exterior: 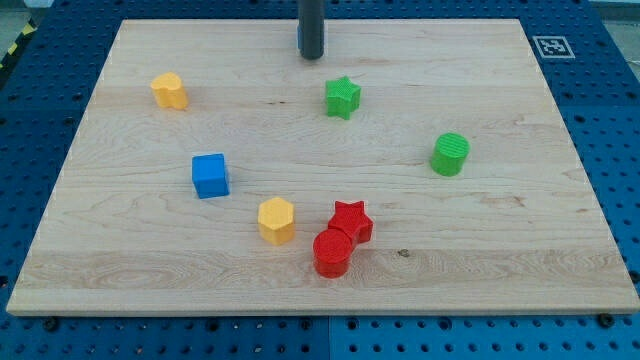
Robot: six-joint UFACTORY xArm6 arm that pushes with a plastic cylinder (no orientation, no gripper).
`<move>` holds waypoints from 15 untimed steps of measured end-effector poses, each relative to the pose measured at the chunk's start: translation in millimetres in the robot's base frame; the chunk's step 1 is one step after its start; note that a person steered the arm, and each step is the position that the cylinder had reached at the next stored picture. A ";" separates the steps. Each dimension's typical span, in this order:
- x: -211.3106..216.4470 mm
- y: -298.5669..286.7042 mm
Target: Move the blue cube closer to the blue triangle
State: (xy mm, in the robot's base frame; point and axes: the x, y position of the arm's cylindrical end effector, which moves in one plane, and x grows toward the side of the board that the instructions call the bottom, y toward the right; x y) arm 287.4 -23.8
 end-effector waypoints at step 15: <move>96.9 0.9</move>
State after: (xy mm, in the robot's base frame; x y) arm 384.3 -22.9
